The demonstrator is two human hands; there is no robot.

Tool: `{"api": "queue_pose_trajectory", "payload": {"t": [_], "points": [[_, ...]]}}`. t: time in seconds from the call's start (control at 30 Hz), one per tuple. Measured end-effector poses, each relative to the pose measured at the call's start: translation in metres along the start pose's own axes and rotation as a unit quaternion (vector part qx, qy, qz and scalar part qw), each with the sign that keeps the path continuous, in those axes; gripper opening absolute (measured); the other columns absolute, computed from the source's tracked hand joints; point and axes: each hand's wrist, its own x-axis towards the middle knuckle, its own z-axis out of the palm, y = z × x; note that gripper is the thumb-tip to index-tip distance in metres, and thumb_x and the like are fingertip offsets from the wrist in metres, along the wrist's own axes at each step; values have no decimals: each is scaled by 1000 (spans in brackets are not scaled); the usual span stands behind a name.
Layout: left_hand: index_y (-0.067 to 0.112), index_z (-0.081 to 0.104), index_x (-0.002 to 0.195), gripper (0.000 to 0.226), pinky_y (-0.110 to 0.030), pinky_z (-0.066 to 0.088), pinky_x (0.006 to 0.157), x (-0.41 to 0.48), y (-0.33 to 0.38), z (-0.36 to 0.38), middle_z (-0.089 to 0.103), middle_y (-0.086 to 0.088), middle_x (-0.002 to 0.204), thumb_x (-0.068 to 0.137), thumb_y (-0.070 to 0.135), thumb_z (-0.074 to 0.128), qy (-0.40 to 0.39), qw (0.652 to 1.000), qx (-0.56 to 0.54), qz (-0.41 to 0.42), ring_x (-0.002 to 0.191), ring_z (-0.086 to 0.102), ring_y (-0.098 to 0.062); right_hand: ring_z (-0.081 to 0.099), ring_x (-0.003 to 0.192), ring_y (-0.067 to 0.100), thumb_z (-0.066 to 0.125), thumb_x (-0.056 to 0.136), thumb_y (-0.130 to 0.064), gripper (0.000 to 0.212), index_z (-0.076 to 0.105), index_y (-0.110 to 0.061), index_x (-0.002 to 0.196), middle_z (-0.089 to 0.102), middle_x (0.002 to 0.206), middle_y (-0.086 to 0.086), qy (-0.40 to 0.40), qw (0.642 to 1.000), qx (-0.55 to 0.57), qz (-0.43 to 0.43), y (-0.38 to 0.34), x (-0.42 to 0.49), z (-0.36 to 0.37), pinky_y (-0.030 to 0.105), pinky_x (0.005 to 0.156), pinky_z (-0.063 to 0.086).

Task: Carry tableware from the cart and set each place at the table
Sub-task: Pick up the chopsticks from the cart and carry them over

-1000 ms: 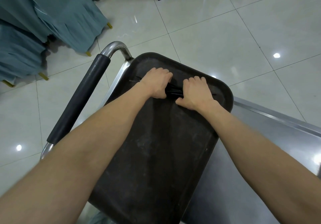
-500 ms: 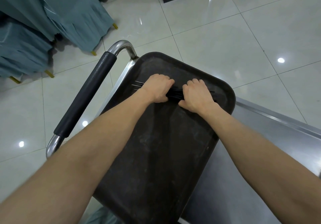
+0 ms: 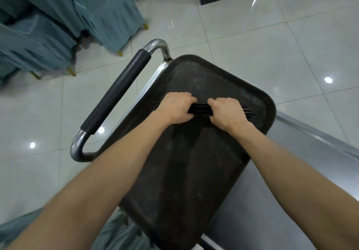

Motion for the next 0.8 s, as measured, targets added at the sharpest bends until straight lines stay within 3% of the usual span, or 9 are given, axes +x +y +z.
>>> {"api": "queue_pose_trajectory", "payload": {"t": [0.13, 0.2, 0.27, 0.37, 0.4, 0.47, 0.63, 0.8], "points": [[36, 66, 97, 54, -30, 52, 71, -59, -21, -7, 64, 17, 89, 85, 87, 52, 81, 986, -89, -118, 80, 60, -4, 64, 74, 24, 65, 90, -35, 15, 58, -26, 100, 65, 82, -2, -31, 1000, -2, -3, -3, -8, -8, 43, 74, 59], [34, 71, 99, 59, -31, 52, 77, -91, -27, -1, 70, 15, 92, 94, 86, 43, 118, 946, -223, -203, 85, 64, -4, 63, 72, 22, 66, 88, -38, 17, 59, -27, 98, 64, 79, -4, -38, 999, -7, -13, -7, -11, -12, 42, 74, 59], [29, 76, 97, 58, -38, 59, 86, -114, -30, 10, 75, 8, 94, 103, 74, 40, 154, 853, -403, -294, 91, 69, -10, 62, 70, 21, 67, 86, -41, 18, 58, -28, 96, 63, 76, -5, -40, 999, -17, -33, -16, -12, -17, 40, 72, 58], [14, 80, 106, 64, -50, 59, 101, -136, -31, 17, 80, -4, 106, 109, 62, 37, 192, 654, -624, -382, 105, 75, -22, 62, 68, 23, 67, 82, -42, 21, 56, -27, 92, 63, 75, -5, -26, 996, -40, -76, -34, -12, -21, 39, 69, 56], [9, 79, 110, 67, -50, 57, 104, -142, -29, 18, 80, -6, 108, 110, 61, 36, 195, 604, -669, -388, 108, 75, -24, 62, 67, 23, 67, 82, -41, 21, 54, -27, 91, 63, 75, -5, -21, 995, -46, -91, -41, -12, -22, 38, 66, 54], [4, 77, 115, 69, -49, 56, 106, -155, -20, 21, 80, -10, 112, 110, 60, 37, 203, 541, -722, -381, 110, 75, -27, 61, 67, 25, 67, 82, -37, 21, 52, -26, 90, 63, 76, -4, -18, 990, -53, -126, -59, -11, -24, 37, 63, 50], [7, 78, 111, 60, -43, 60, 98, -195, -10, 31, 81, -7, 107, 111, 55, 42, 271, 482, -722, -416, 105, 77, -26, 66, 76, 30, 63, 87, -33, 20, 47, -24, 94, 69, 85, 1, -22, 976, -74, -205, -112, -14, -25, 37, 64, 40], [15, 66, 125, 25, -39, 66, 74, -252, -10, 39, 82, -6, 97, 112, 30, 51, 313, 443, -684, -488, 93, 80, -24, 67, 71, 29, 60, 93, -45, 20, 57, -25, 92, 70, 81, 2, 4, 957, -85, -278, -165, -30, -27, 37, 62, 40]]}}
